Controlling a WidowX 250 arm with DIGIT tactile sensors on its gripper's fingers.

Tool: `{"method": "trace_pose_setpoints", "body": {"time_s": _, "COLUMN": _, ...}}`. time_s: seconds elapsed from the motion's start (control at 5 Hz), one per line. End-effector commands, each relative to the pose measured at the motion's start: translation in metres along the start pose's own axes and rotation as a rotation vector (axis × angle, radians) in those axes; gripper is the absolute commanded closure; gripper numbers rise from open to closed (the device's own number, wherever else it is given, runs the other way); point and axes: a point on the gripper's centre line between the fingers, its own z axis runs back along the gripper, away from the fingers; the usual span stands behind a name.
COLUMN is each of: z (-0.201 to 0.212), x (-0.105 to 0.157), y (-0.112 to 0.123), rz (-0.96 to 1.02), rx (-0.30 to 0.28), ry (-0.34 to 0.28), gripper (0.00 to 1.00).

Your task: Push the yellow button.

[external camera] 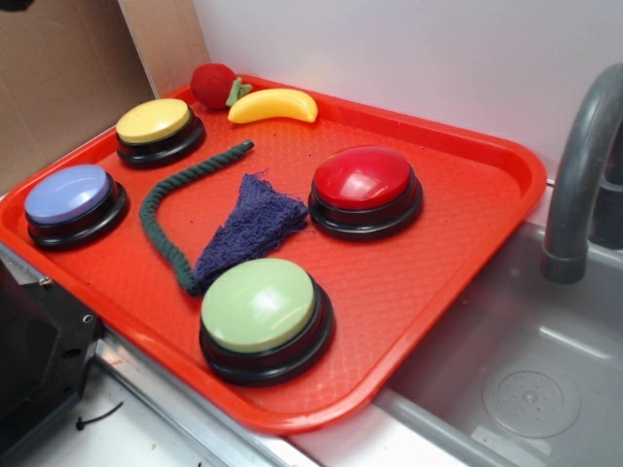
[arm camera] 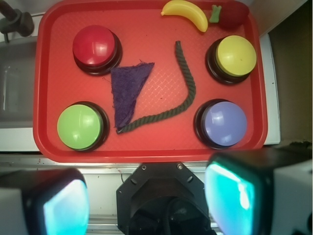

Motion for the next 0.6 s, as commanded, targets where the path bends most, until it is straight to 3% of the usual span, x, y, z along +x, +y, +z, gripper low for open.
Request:
{"method": "trace_pose_setpoints", "body": {"time_s": 0.0, "z": 0.000, "x": 0.000, "y": 0.000, "rz": 0.000, "rx": 0.000, "ry": 0.000, "gripper": 0.00}}
{"method": "trace_pose_setpoints", "body": {"time_s": 0.2, "z": -0.020, "x": 0.024, "y": 0.025, "rz": 0.070, "rx": 0.035, "ry": 0.014, "gripper": 0.00}}
{"method": "trace_pose_setpoints", "body": {"time_s": 0.4, "z": -0.043, "x": 0.061, "y": 0.052, "rz": 0.087, "rx": 0.154, "ry": -0.115, "gripper": 0.00}}
